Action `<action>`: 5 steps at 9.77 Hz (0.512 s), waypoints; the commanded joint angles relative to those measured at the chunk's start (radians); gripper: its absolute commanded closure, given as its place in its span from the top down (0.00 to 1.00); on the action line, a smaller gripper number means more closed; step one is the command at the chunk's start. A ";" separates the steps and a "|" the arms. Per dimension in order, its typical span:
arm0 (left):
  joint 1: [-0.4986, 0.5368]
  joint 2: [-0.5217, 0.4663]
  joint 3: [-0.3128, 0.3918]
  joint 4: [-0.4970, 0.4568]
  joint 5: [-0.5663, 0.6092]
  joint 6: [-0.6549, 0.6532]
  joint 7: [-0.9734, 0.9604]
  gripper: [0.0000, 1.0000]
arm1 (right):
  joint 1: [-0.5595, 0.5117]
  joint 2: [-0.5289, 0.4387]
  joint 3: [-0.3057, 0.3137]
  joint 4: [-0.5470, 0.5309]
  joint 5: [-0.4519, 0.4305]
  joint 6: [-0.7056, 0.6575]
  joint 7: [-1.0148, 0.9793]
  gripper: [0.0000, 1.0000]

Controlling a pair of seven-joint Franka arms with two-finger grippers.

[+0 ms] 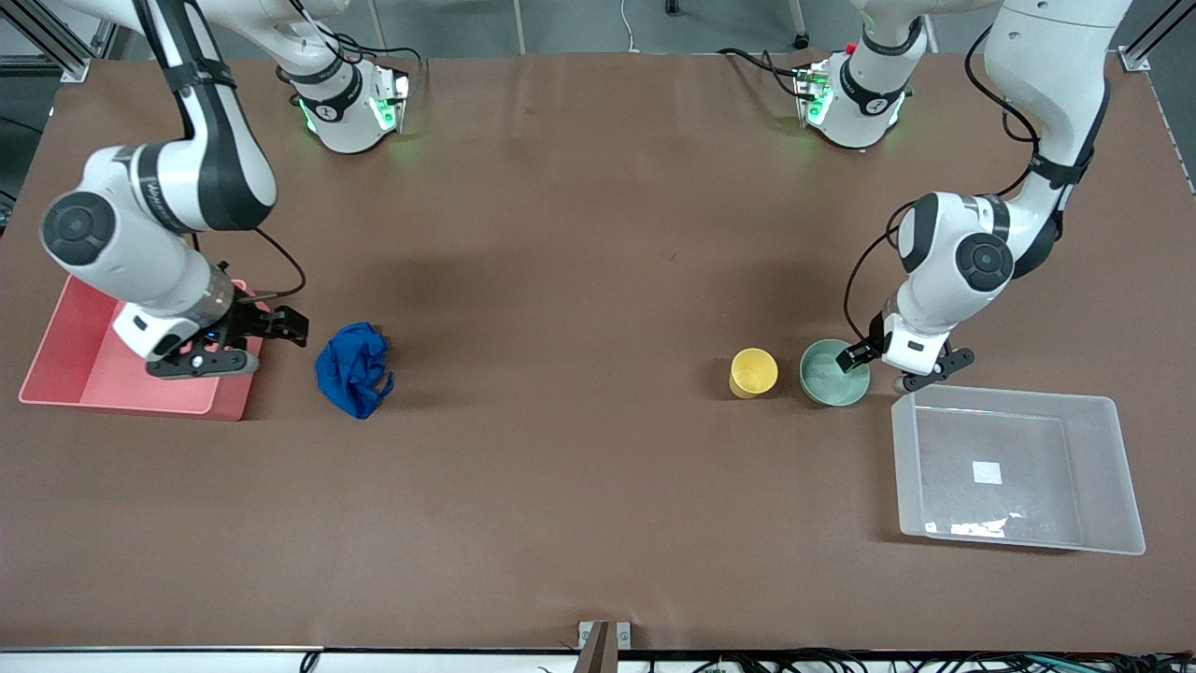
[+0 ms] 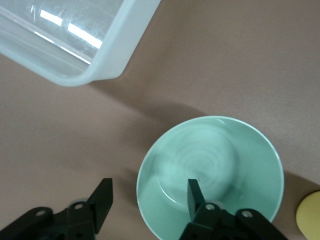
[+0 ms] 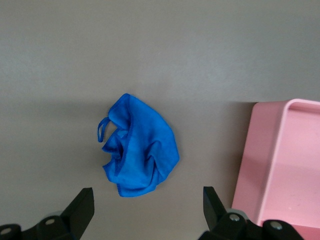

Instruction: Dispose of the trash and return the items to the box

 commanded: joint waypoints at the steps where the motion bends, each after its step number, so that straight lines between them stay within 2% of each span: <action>1: 0.009 0.054 -0.002 0.008 0.026 0.021 -0.018 0.44 | 0.011 0.030 -0.004 -0.030 0.009 0.034 0.015 0.96; 3: 0.009 0.064 -0.002 0.025 0.026 0.019 -0.023 0.19 | 0.009 0.050 -0.004 -0.090 0.009 0.135 0.015 0.95; 5: 0.009 0.052 -0.004 0.044 0.026 0.011 -0.024 0.04 | 0.014 0.099 -0.004 -0.105 0.009 0.197 0.017 0.95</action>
